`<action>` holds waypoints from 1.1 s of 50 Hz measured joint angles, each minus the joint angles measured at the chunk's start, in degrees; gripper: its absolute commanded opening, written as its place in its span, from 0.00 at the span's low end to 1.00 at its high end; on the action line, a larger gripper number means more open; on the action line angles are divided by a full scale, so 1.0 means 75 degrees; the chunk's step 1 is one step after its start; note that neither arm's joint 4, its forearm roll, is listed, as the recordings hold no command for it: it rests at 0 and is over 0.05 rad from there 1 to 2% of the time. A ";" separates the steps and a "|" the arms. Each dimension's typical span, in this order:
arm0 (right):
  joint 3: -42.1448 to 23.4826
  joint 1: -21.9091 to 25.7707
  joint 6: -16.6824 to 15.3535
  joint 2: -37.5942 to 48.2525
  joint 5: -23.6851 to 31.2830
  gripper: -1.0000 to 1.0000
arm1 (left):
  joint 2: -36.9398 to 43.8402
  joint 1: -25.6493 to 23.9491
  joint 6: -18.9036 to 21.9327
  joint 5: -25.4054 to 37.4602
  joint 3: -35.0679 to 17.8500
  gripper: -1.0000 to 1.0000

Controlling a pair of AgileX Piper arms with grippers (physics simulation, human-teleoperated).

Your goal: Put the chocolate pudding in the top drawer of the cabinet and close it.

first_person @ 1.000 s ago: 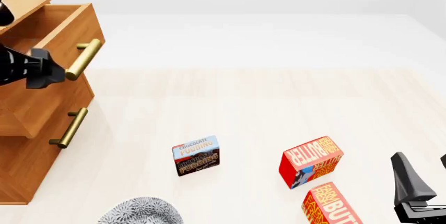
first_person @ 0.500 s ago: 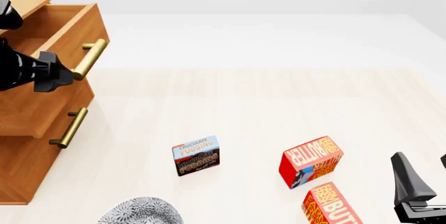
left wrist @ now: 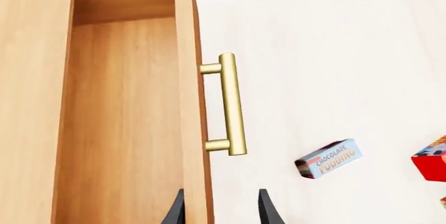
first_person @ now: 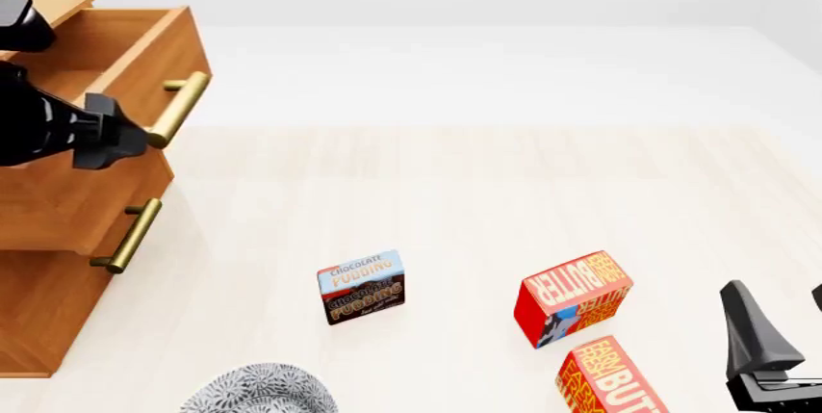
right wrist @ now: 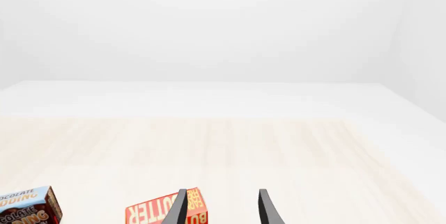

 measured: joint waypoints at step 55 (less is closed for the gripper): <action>0.0002 0.0002 -0.0001 -0.0011 0.0008 1.00 | 0.0132 -0.0969 0.0028 -0.0026 0.0048 1.00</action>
